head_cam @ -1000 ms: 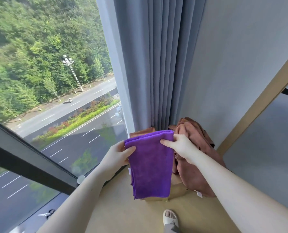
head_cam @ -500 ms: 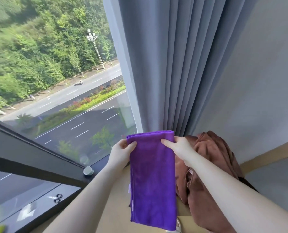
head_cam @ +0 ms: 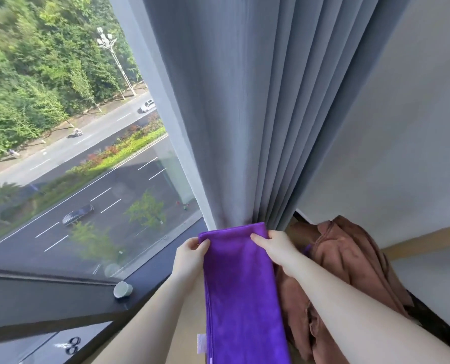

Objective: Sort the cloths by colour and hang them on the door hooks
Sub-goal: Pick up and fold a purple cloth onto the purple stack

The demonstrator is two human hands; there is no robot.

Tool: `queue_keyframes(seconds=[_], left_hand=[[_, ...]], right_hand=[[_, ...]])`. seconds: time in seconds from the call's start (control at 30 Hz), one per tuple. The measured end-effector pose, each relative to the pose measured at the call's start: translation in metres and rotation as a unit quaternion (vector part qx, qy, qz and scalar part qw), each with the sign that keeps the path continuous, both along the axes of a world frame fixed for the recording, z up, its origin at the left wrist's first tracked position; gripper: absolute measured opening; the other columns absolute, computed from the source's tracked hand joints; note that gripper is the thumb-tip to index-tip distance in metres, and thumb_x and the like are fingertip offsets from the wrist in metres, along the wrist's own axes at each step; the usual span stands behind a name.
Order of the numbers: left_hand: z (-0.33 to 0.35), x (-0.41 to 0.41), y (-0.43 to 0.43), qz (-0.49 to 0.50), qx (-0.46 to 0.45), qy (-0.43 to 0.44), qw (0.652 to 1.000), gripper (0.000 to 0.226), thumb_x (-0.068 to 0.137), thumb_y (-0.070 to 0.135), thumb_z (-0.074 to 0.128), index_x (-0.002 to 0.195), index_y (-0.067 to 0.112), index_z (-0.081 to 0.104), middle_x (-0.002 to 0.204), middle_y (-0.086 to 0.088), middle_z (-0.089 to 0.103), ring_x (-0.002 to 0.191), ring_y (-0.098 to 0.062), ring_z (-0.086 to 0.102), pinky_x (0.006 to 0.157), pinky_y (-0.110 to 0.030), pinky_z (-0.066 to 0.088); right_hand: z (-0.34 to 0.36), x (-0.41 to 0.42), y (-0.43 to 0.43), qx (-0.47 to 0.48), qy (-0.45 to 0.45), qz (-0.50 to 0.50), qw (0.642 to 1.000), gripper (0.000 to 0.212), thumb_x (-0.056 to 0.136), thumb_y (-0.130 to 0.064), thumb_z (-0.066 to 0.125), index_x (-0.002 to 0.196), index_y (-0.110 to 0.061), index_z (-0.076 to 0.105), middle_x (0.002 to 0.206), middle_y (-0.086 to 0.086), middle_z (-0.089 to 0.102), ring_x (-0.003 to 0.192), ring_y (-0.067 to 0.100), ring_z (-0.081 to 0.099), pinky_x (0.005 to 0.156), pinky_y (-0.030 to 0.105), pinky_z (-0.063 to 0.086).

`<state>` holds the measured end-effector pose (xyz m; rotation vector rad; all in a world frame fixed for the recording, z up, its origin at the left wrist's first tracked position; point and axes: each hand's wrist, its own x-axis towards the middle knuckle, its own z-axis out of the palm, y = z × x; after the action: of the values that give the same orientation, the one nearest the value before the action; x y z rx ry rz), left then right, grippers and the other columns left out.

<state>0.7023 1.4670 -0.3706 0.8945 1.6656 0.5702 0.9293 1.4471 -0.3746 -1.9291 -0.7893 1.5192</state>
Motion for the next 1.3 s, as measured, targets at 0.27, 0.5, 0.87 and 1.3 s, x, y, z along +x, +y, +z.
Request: queue_keyframes(seconds=[0.27, 0.5, 0.87, 1.3], left_hand=[[-0.027, 0.008, 0.027, -0.032, -0.005, 0.092, 0.995, 0.013, 0.099, 0.022, 0.06, 0.1, 0.015, 0.071, 0.094, 0.0, 0.073, 0.076, -0.009, 0.06, 0.063, -0.024, 0.044], [-0.041, 0.006, 0.041, -0.061, -0.018, 0.124, 0.99, 0.01, 0.096, 0.019, 0.062, 0.09, 0.015, 0.07, 0.091, -0.005, 0.074, 0.075, -0.015, 0.061, 0.063, -0.026, 0.044], [-0.034, 0.018, 0.03, -0.331, 0.155, 0.334, 0.869, 0.031, 0.096, 0.016, 0.057, 0.128, 0.016, 0.055, 0.121, -0.008, 0.051, 0.112, -0.031, 0.054, 0.086, -0.04, 0.047], [-0.018, 0.029, -0.008, -0.636, 0.111, 0.394, 0.654, 0.139, 0.068, 0.068, 0.08, 0.163, 0.009, -0.003, 0.17, -0.015, -0.007, 0.157, -0.034, -0.008, 0.127, -0.05, 0.009]], right_hand=[[-0.031, -0.004, 0.022, -0.031, -0.062, 0.001, 0.998, 0.031, 0.09, -0.044, 0.074, 0.095, -0.013, 0.073, 0.091, 0.006, 0.076, 0.088, 0.026, 0.073, 0.078, 0.038, 0.058], [-0.044, -0.01, 0.025, -0.029, -0.15, -0.006, 0.988, 0.028, 0.093, -0.038, 0.071, 0.097, -0.011, 0.07, 0.094, 0.007, 0.072, 0.093, 0.029, 0.066, 0.07, 0.031, 0.044], [-0.038, -0.016, -0.004, 0.132, -0.431, 0.184, 0.874, 0.038, 0.078, 0.002, 0.076, 0.113, -0.012, 0.068, 0.115, 0.007, 0.06, 0.102, 0.032, 0.063, 0.084, 0.039, 0.052], [-0.009, -0.02, -0.012, -0.002, -0.408, 0.509, 0.758, 0.136, 0.071, -0.056, 0.084, 0.163, -0.015, -0.006, 0.171, 0.004, -0.015, 0.157, 0.021, -0.016, 0.128, 0.043, -0.002]])
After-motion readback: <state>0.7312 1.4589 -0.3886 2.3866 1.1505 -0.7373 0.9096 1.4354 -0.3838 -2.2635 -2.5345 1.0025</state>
